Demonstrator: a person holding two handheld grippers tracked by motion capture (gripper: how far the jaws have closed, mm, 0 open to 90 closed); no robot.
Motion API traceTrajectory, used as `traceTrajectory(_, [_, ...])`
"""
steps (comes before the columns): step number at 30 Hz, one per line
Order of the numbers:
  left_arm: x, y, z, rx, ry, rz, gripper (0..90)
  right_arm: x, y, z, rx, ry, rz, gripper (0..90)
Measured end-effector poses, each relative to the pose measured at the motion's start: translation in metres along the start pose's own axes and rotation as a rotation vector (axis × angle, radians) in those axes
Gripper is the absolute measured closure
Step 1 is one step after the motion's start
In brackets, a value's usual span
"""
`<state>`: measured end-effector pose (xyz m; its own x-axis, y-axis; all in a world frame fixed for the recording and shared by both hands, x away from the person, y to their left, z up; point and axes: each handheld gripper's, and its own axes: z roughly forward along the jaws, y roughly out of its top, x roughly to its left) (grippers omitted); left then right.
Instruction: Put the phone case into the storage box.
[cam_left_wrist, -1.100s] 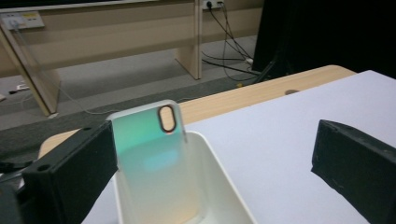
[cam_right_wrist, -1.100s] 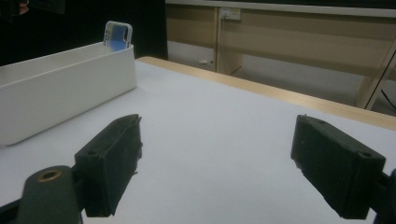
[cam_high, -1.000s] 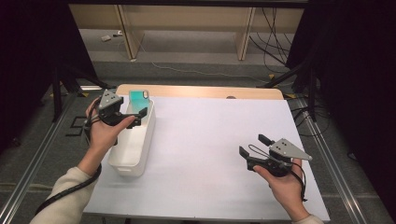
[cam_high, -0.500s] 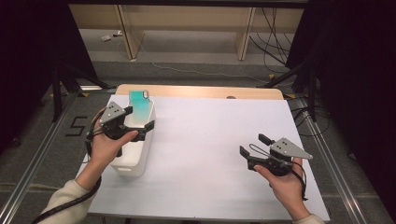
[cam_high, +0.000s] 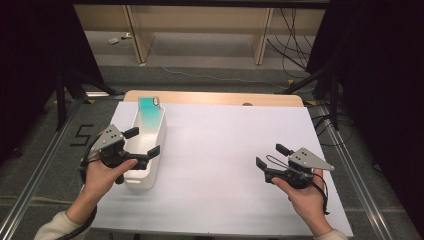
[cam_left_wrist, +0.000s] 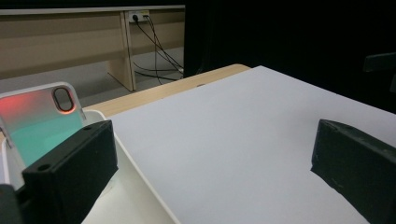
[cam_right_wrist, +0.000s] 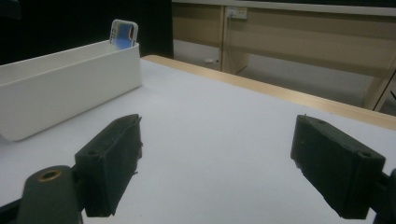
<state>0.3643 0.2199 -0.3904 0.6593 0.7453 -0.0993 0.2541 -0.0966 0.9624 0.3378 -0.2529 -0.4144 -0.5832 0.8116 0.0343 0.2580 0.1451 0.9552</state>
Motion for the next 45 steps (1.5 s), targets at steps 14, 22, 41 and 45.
traceTrajectory(14, [-0.005, -0.019, -0.017, 0.026, 0.020, 0.015, 0.0, -0.001, 0.000, 0.000, -0.003, -0.003, -0.006, 17.4])
traceTrajectory(22, [-0.007, -0.024, -0.024, 0.018, 0.023, 0.033, 0.0, 0.001, -0.001, 0.001, -0.008, 0.004, 0.002, 17.4])
traceTrajectory(41, [-0.014, -0.034, -0.035, 0.010, 0.016, 0.024, 0.0, 0.000, -0.006, 0.001, 0.015, 0.014, -0.036, 17.5])
traceTrajectory(45, [-0.015, -0.035, -0.034, 0.006, 0.018, 0.028, 0.0, 0.001, -0.007, 0.002, 0.008, 0.016, -0.035, 17.5])
